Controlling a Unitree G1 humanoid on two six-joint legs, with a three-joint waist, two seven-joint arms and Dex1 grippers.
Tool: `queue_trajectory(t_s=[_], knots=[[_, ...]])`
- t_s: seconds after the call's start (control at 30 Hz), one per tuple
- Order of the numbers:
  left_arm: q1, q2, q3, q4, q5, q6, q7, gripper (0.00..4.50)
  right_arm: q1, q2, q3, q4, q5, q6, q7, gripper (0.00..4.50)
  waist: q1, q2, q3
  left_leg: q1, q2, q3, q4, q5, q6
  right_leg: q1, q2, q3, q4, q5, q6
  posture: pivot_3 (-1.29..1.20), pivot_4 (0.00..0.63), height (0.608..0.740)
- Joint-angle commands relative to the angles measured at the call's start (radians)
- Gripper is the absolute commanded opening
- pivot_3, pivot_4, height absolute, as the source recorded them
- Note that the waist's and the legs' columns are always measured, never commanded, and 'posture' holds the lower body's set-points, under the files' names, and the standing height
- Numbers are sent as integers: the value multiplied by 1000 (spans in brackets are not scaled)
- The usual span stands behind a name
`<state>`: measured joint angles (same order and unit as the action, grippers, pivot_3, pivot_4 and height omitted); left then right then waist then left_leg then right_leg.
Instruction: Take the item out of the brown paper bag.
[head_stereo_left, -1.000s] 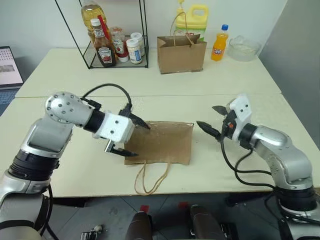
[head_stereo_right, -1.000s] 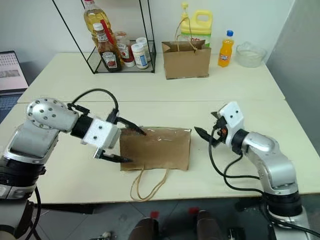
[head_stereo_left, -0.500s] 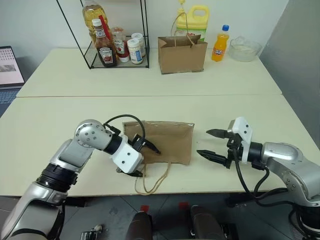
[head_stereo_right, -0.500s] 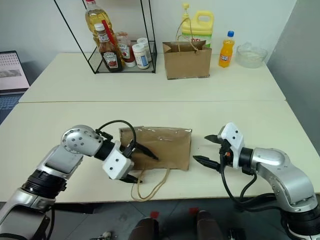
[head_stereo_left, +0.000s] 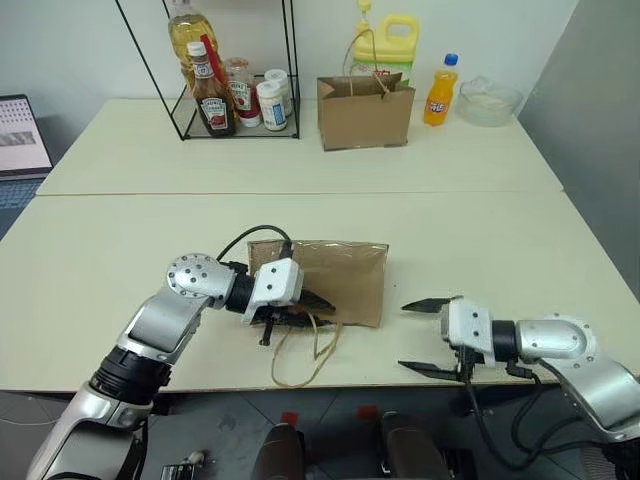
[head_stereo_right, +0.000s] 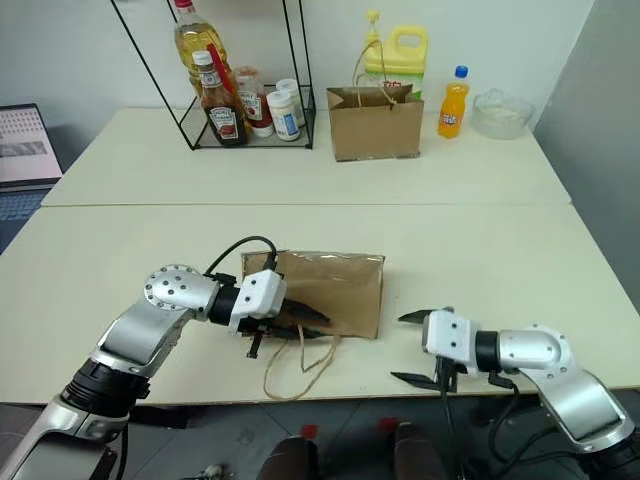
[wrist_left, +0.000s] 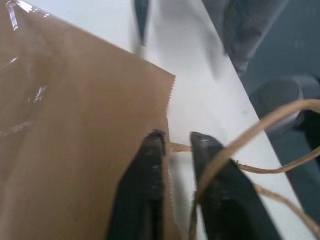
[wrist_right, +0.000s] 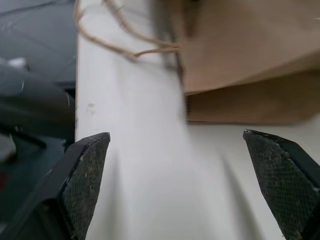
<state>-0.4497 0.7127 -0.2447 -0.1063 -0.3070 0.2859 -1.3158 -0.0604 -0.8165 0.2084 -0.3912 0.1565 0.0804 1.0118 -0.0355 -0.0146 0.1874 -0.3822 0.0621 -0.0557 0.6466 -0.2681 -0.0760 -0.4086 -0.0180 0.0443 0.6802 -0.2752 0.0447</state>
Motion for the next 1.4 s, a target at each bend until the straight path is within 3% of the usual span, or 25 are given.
queue_trajectory(t_s=[0.03, 0.23, 0.47, 0.5, 0.6, 0.7, 1.17, 1.33, 1.4], knots=[[14, 2, 51, -62, -79, 172, 56, 11, 0, 16, 21, 63, -61, -257, 27, 4500, 0, 0, 0, 0, 0, 0, 0, 0, 0, 0, 0, 0, 0, 0, 0, 0, 150, 740], [1, -9, 79, -88, -136, 346, 134, 11, -36, 48, 78, 199, -137, -611, 43, 4500, 0, 0, 0, 1, 0, 0, 0, 0, 0, 0, 0, 0, 0, 0, 0, 0, 150, 740], [-33, -20, 109, -91, -204, 469, 181, 11, -158, 137, 115, 467, -357, -1027, -111, 4500, 0, 0, 0, 2, 0, 0, 0, 0, 0, 1, 0, 0, 1, 0, 0, 0, 150, 740], [-32, -17, 111, -96, -208, 476, 182, 3, -174, 148, 120, 497, -381, -1058, -132, 4320, 1, 0, 0, 2, 0, 0, 0, 0, 0, 1, 0, 0, 1, 0, -1, 0, 150, 740], [-23, -6, 117, -117, -222, 495, 182, 0, -209, 172, 135, 563, -436, -1116, -185, 3586, 1, 0, 0, 2, 0, 0, 0, 0, -1, 1, 0, 0, 1, 0, -1, 0, 150, 740], [-24, 0, 118, -124, -228, 505, 186, 0, -245, 199, 134, 617, -546, -1156, -266, 2450, 1, 0, 0, 2, 0, 0, 0, 0, -1, 1, 0, 0, 1, 0, -1, 0, 150, 740], [-53, -7, 118, -132, -260, 570, 213, 0, -369, 264, 198, 753, -989, -1212, -684, 2450, -2, -2, -1, 4, 0, 0, 0, 0, -1, 2, 0, 1, 2, 0, -1, 0, 150, 740], [-60, -7, 121, -131, -268, 578, 218, 0, -371, 243, 240, 774, -1000, -1238, -739, 2450, -3, -3, -2, 5, 0, 0, 0, 0, -1, 3, 0, 1, 2, 0, -1, 0, 150, 740], [-63, -10, 122, -129, -268, 580, 220, 0, -377, 236, 253, 777, -998, -1242, -752, 2051, -3, -3, -2, 5, 0, 0, 0, 0, -1, 3, 0, 1, 1, 0, -1, 0, 150, 740]])
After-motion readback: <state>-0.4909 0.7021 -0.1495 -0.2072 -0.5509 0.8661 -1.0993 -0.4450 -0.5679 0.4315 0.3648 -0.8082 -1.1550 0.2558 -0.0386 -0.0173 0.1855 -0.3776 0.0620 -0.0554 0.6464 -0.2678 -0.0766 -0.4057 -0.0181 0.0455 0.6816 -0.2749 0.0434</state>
